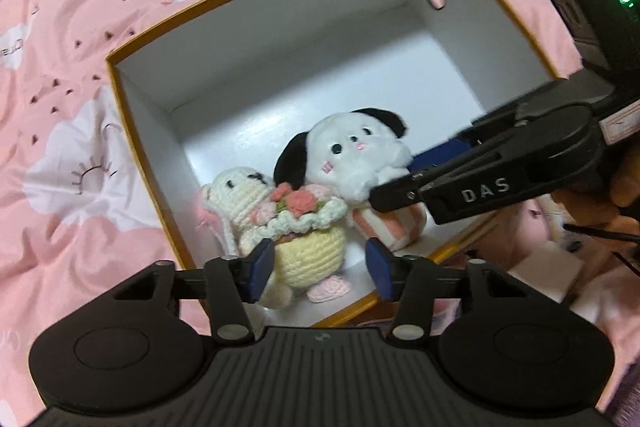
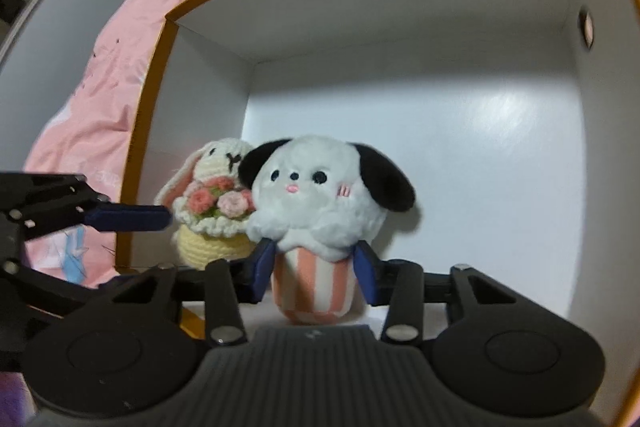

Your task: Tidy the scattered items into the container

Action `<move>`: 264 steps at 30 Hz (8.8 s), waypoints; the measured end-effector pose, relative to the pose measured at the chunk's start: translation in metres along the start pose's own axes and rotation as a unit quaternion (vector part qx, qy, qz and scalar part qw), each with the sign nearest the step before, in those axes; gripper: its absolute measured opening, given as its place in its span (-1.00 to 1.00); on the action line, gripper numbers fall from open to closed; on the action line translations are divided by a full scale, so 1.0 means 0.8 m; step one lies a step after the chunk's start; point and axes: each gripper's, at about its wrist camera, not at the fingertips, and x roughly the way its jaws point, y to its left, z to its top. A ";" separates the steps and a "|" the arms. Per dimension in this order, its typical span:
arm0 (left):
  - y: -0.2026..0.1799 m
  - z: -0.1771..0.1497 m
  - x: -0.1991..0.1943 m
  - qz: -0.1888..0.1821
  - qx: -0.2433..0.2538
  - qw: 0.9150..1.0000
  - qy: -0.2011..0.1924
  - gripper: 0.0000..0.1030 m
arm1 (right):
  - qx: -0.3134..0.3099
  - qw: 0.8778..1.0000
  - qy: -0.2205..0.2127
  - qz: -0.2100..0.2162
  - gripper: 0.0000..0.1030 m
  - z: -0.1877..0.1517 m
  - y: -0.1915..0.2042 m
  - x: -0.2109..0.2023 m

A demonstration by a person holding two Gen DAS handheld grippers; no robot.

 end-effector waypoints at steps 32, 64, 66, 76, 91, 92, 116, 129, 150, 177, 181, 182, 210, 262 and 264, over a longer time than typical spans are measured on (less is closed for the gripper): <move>-0.141 -0.118 -0.098 0.006 -0.039 0.993 -0.113 0.09 | -0.193 0.970 -0.127 -0.075 -0.19 -0.176 0.004 -0.170; -0.142 -0.165 0.063 -0.093 -0.215 0.972 -0.004 -0.11 | -0.066 0.983 -0.033 -0.169 -0.03 -0.227 -0.094 -0.137; -0.145 -0.166 0.060 -0.086 -0.210 0.974 -0.012 -0.25 | -0.052 0.984 -0.029 -0.169 -0.03 -0.225 -0.103 -0.132; -0.149 -0.171 0.043 -0.057 -0.216 0.974 -0.041 -0.71 | -0.009 0.988 -0.021 -0.151 -0.04 -0.212 -0.132 -0.107; -0.183 -0.175 -0.030 0.031 -0.175 0.976 -0.123 -0.79 | -0.115 0.978 -0.100 -0.143 -0.66 -0.216 -0.063 -0.156; -0.183 -0.177 -0.037 0.038 -0.175 0.975 -0.130 -0.79 | -0.121 0.977 -0.105 -0.140 -0.66 -0.217 -0.057 -0.160; -0.101 -0.190 -0.062 0.056 -0.275 0.945 -0.168 -0.03 | -0.160 0.975 -0.106 -0.110 -0.69 -0.198 -0.013 -0.134; -0.112 -0.212 -0.041 0.057 -0.342 0.933 -0.092 0.35 | -0.163 0.976 -0.111 -0.090 -0.86 -0.205 -0.013 -0.137; -0.113 -0.199 -0.007 -0.003 -0.416 0.908 -0.047 0.36 | -0.146 0.980 -0.081 -0.105 -0.54 -0.206 -0.030 -0.120; -0.115 -0.173 0.030 0.024 -0.406 0.913 -0.028 0.38 | -0.280 0.946 0.031 -0.160 -0.21 -0.201 -0.027 -0.044; -0.120 -0.169 0.032 0.030 -0.391 0.919 -0.025 0.40 | -0.301 0.937 0.020 -0.175 -0.21 -0.196 -0.017 -0.033; -0.121 -0.169 0.032 0.031 -0.390 0.920 -0.025 0.40 | -0.303 0.936 0.019 -0.181 -0.22 -0.193 -0.017 -0.029; -0.130 -0.179 -0.010 0.040 -0.338 0.936 -0.087 -0.06 | -0.277 0.951 -0.056 -0.125 -0.69 -0.200 0.001 -0.096; -0.096 0.063 0.036 -0.013 -0.079 0.995 -0.057 -0.06 | -0.140 0.971 -0.172 -0.091 -0.70 -0.057 -0.027 -0.140; -0.098 0.063 0.044 -0.001 -0.063 0.997 -0.040 -0.05 | -0.132 0.974 -0.164 -0.087 -0.70 -0.056 -0.030 -0.133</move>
